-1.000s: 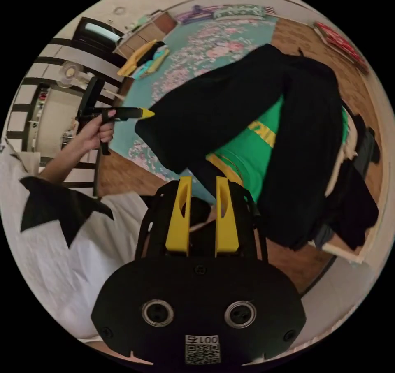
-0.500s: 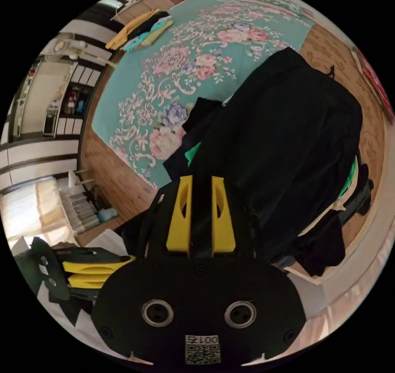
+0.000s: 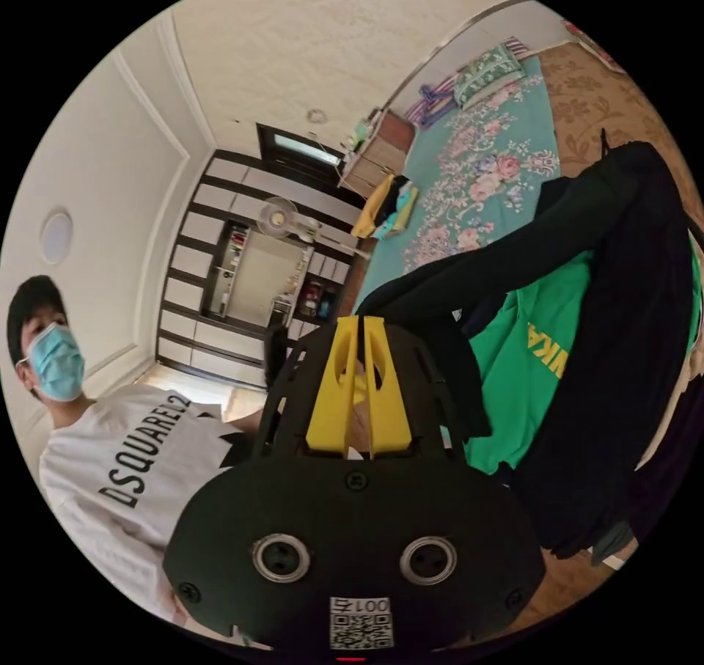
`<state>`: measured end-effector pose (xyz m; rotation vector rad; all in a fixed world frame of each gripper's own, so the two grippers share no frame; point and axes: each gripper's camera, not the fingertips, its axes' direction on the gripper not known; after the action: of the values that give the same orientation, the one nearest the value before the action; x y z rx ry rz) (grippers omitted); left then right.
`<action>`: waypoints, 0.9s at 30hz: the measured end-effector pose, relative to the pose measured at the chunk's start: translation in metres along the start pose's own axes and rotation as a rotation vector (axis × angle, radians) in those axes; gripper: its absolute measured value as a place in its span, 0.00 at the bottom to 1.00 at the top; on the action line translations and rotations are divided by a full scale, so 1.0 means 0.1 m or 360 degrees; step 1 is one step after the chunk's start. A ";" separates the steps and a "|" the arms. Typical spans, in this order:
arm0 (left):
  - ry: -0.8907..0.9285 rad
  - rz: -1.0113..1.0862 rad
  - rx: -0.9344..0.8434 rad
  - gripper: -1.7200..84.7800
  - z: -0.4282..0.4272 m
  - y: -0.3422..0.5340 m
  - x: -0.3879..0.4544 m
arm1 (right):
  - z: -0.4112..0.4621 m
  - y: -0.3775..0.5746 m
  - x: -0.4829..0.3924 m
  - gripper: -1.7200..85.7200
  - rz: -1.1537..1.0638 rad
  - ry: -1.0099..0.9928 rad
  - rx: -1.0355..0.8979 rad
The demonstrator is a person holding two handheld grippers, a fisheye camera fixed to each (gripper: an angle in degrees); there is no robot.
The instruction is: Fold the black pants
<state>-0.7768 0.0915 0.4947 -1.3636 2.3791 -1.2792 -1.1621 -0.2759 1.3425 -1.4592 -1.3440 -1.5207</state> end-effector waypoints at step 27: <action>0.1676 -0.1022 0.0285 0.04 1.08 -0.68 -2.33 | -1.57 2.50 -1.03 0.03 -0.0318 0.0591 0.0575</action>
<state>-0.5445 0.1854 0.4069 -1.7331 2.2096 -2.8891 -0.9603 -0.5142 1.3247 -0.7961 -1.4672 -1.4831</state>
